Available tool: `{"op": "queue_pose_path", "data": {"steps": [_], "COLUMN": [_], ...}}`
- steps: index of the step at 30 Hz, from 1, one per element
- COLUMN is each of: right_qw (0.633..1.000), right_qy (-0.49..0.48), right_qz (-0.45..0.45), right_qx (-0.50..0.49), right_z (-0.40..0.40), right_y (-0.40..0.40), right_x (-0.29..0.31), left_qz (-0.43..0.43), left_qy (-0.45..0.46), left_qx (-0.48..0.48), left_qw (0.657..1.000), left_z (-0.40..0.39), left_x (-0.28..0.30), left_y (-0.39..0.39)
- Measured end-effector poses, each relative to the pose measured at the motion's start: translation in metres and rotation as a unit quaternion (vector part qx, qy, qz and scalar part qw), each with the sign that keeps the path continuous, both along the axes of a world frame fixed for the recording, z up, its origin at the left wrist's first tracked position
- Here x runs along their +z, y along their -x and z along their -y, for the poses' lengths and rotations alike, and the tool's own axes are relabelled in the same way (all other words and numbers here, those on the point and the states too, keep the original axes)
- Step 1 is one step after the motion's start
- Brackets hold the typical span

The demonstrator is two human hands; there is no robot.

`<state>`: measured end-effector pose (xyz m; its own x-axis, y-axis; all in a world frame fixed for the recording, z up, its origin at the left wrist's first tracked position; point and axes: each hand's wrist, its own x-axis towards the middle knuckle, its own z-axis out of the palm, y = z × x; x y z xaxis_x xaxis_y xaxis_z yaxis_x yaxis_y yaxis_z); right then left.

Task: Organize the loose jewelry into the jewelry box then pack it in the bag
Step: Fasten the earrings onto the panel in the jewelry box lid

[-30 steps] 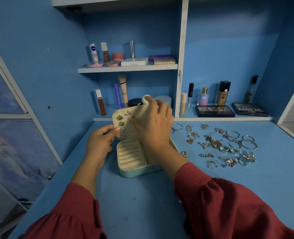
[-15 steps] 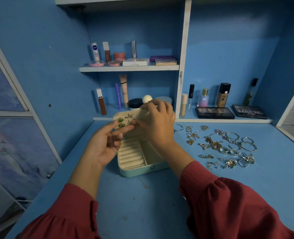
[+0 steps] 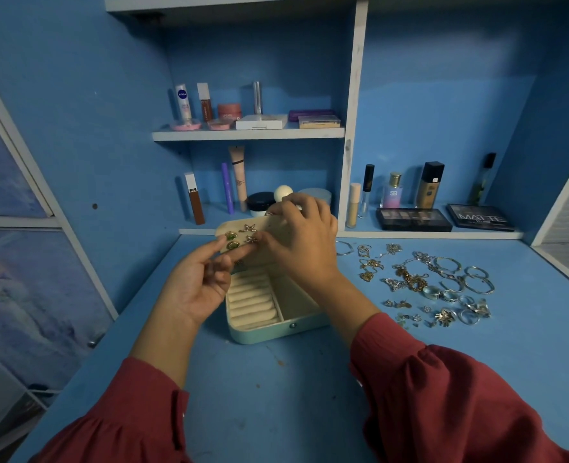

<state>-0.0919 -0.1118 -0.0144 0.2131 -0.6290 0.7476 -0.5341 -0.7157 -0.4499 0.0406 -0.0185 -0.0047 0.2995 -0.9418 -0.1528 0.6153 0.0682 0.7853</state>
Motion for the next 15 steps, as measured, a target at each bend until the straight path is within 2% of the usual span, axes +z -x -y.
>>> {"op": "queue_pose_path", "data": {"steps": [10,15], "right_qw": [1.000,1.000], "right_qy": [-0.004,-0.007], "right_qz": [-0.003,-0.019], "right_qx": [0.000,-0.011], "right_z": [-0.0010,-0.0019], "right_y": [0.0009,0.0002], "right_x": [0.0013,0.0024], "left_qz": [-0.006,0.057], "left_qy": [0.001,-0.018], "left_qx": [0.006,0.016], "left_qw": [1.000,0.998], "left_z": [-0.0016,0.0004], "left_x": [0.0016,0.0008], "left_y": [-0.0008,-0.0002]}}
